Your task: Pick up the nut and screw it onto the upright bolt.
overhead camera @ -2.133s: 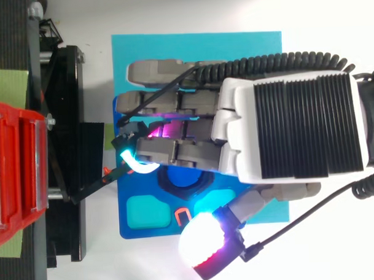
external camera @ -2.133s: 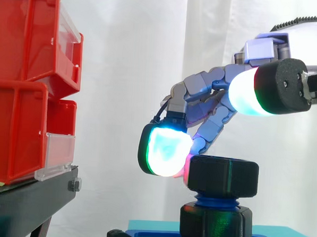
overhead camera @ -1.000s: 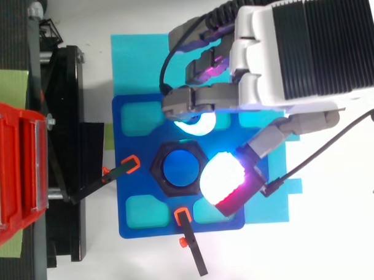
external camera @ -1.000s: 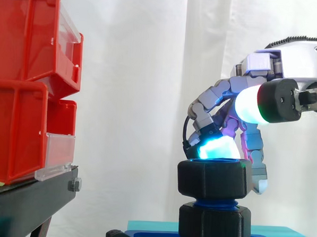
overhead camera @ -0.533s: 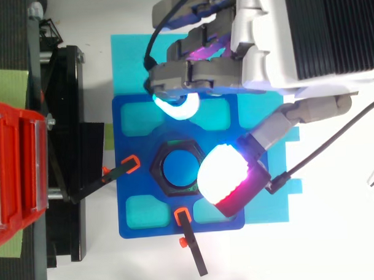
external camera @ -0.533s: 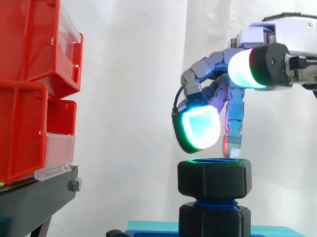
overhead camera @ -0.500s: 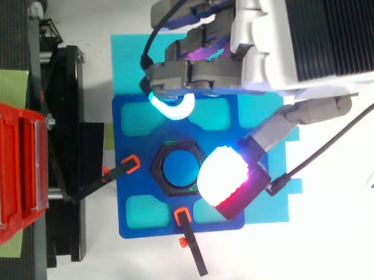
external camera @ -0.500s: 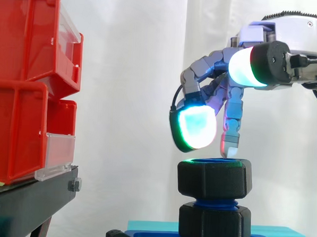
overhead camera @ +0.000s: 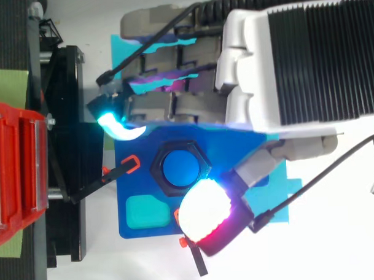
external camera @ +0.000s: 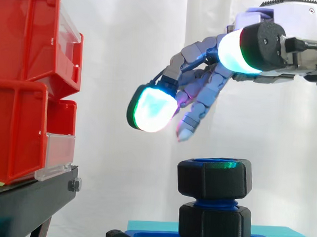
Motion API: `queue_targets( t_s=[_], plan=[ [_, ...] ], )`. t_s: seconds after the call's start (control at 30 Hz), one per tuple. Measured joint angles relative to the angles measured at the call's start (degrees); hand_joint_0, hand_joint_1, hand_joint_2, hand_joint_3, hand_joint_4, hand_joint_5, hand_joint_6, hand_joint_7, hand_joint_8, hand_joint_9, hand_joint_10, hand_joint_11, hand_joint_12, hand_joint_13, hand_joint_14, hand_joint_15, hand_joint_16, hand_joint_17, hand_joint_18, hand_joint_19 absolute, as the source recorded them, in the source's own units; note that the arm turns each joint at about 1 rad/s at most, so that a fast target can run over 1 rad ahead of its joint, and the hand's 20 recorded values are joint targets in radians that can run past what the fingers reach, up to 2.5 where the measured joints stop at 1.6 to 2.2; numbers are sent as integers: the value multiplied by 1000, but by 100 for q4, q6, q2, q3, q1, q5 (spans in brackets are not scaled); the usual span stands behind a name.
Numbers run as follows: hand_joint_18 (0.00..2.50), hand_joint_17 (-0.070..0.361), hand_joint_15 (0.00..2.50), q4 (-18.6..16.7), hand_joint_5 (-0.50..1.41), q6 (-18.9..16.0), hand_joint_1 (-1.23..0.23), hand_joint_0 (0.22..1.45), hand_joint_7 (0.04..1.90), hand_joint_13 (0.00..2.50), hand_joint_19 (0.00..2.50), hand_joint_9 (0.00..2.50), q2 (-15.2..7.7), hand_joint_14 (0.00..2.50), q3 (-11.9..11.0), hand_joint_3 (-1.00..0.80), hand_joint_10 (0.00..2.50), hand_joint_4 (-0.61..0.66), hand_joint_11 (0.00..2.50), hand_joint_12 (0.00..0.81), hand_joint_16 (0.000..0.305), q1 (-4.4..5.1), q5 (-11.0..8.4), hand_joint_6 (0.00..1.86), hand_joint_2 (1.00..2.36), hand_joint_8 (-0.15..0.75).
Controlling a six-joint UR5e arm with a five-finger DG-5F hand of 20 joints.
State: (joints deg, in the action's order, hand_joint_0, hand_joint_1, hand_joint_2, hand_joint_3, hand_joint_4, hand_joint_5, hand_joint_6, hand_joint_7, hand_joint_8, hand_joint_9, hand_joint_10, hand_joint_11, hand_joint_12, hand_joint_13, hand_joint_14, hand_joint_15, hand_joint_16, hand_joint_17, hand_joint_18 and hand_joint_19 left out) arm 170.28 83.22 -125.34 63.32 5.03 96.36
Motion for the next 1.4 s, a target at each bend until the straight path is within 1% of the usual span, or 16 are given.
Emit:
queue_targets(
  t_s=[0.17,0.2,0.23,0.3,0.37,0.4,0.53,0.67,0.7,0.9,1.2,1.4],
  plan=[
    [0,67,0,-45,-111,-9,-63,497,571,261,0,611,0,0,158,-500,0,216,0,273,30,142,-207,501,1000,184],
    [0,68,0,-64,-111,-11,-60,496,576,225,0,477,0,0,196,-500,0,204,0,277,30,165,-242,501,1000,172],
    [0,69,0,-99,-111,-15,-59,495,580,208,0,407,0,0,257,-500,0,194,0,280,31,195,-280,501,1000,160],
    [0,73,0,-170,-114,-23,-54,494,591,148,0,274,0,0,349,-500,0,178,0,283,32,238,-327,501,1000,150],
    [0,75,0,-255,-115,-36,-52,493,597,125,0,194,0,0,426,-500,0,173,0,282,33,280,-370,501,1000,139],
    [0,77,0,-287,-117,-42,-49,493,601,92,0,133,0,0,447,-500,0,163,0,284,34,296,-381,501,1000,133],
    [0,80,0,-355,-120,-57,-37,491,634,42,0,40,0,0,490,-500,0,155,0,289,35,340,-403,501,1000,120],
    [0,80,0,-355,-103,-60,-34,491,723,37,0,21,0,0,496,-500,0,171,0,291,35,355,-406,502,1000,123],
    [0,80,0,-353,-96,-60,-34,491,781,38,0,19,0,0,496,-500,0,180,0,292,36,356,-407,503,1000,126],
    [0,79,0,-306,-70,-60,-46,496,957,103,0,73,0,0,502,-500,0,229,0,294,35,358,-388,504,1000,143],
    [0,77,0,-221,-48,-60,-65,503,1152,184,0,162,1,0,503,-500,0,230,0,294,34,358,-373,504,1000,169],
    [0,75,0,-158,-38,-60,-79,508,1265,222,0,201,2,0,501,-500,0,203,0,296,33,322,-359,503,1000,179]
  ],
)
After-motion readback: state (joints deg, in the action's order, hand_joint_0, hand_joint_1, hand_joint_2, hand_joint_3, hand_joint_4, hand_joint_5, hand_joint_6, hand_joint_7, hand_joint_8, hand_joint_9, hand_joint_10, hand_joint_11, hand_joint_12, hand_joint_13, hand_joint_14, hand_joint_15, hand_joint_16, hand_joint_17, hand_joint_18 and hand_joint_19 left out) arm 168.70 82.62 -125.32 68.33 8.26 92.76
